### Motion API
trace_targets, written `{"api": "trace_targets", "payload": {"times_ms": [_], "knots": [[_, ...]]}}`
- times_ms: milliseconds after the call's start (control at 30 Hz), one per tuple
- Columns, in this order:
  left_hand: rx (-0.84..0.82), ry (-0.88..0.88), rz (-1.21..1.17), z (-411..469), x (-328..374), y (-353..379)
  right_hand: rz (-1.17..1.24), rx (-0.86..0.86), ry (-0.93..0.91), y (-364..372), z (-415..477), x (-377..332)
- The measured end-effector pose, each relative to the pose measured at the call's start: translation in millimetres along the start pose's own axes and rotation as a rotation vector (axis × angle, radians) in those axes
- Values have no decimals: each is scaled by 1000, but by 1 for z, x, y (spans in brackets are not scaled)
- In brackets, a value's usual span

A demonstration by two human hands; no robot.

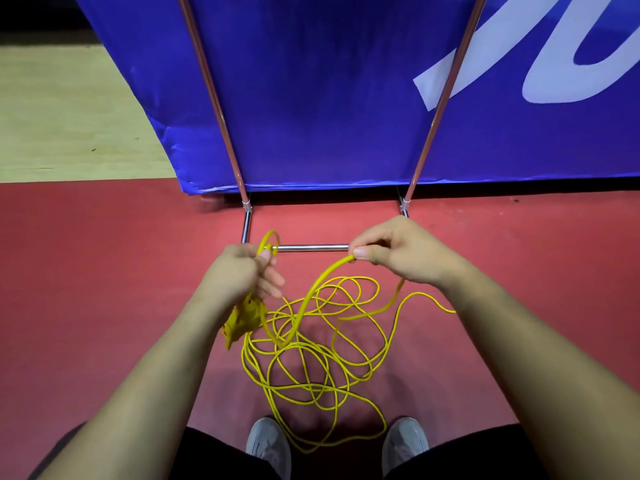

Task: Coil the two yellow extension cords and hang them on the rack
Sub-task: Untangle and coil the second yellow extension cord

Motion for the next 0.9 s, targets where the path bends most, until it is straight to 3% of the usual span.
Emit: {"api": "trace_targets", "payload": {"times_ms": [100, 200, 400, 467, 533, 633, 733, 900], "knots": [[212, 63, 219, 9, -6, -9, -124, -15, 1, 3, 2, 0], [318, 95, 528, 8, -8, -19, -301, 30, -15, -3, 4, 3], [350, -70, 765, 15, -18, -34, -602, 392, -78, -12, -2, -8], [258, -104, 676, 16, -19, -29, -612, 453, -71, -7, -1, -9], [121, -109, 416, 13, -18, -17, -541, 427, -55, 1, 1, -8], [-24, -48, 74, 5, -10, -2, -304, 180, -41, 15, 3, -8], [-123, -39, -172, -5, 1, 9, -234, -2, -25, 27, 1, -12], [-377, -32, -306, -17, 7, 28, 19, 17, -92, 41, 4, -22]]}}
Point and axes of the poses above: each hand's wrist, its own z-axis towards the middle knuckle, its own y-axis out of the palm, x = y × z, the point moved 2 cm from there along z, towards the middle knuckle, and after that the axes turned 1 degree about y, right-handed, at the moved point
